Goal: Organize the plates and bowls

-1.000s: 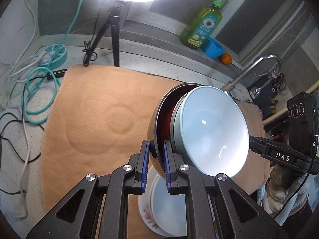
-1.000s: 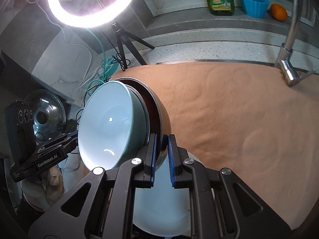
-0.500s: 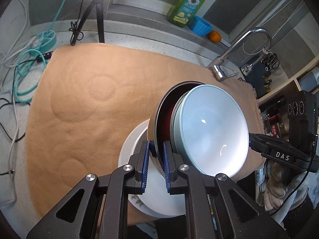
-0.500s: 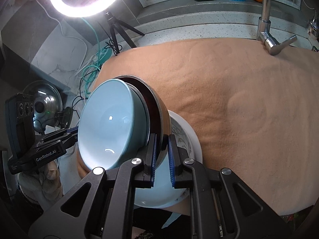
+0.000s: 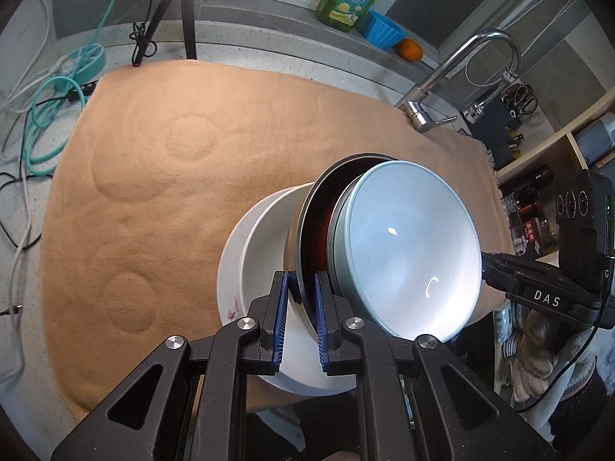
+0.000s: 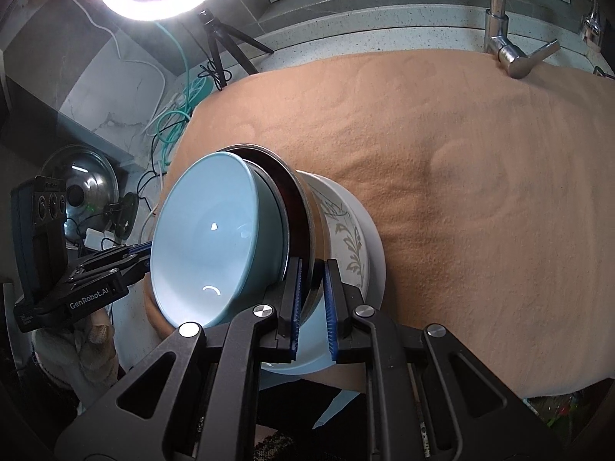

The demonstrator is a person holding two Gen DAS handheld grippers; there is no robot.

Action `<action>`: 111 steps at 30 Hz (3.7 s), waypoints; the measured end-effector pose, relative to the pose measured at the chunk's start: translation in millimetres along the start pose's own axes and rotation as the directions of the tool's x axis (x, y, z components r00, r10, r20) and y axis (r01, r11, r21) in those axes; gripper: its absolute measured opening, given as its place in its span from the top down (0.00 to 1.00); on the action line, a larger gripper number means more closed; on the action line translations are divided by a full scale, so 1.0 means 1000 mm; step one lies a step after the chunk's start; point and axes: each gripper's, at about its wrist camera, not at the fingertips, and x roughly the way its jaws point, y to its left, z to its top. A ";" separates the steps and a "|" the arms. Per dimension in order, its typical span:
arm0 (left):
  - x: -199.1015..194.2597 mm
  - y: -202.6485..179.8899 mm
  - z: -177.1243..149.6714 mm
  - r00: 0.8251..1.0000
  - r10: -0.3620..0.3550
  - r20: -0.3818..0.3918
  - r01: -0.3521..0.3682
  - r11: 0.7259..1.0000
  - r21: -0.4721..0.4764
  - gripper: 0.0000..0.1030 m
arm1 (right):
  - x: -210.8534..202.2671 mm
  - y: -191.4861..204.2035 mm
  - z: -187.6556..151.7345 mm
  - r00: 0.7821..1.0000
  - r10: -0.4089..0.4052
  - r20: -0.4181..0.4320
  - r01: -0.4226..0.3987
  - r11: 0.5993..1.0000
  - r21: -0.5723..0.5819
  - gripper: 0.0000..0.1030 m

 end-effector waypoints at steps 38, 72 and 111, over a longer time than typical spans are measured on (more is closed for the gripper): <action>0.000 0.000 -0.006 0.999 0.041 0.020 -0.042 0.998 0.043 0.90 | 0.004 0.005 -0.008 1.000 -0.024 0.011 0.024 0.999 -0.039 0.88; -0.052 -0.016 -0.021 0.957 0.166 0.238 -0.194 0.976 0.102 0.40 | -0.062 0.012 -0.030 0.933 -0.206 0.296 0.234 0.970 -0.062 0.19; -0.055 -0.030 -0.022 0.942 0.205 0.265 -0.241 0.964 0.111 0.36 | -0.063 0.004 -0.029 0.922 -0.227 0.313 0.246 0.969 -0.020 0.12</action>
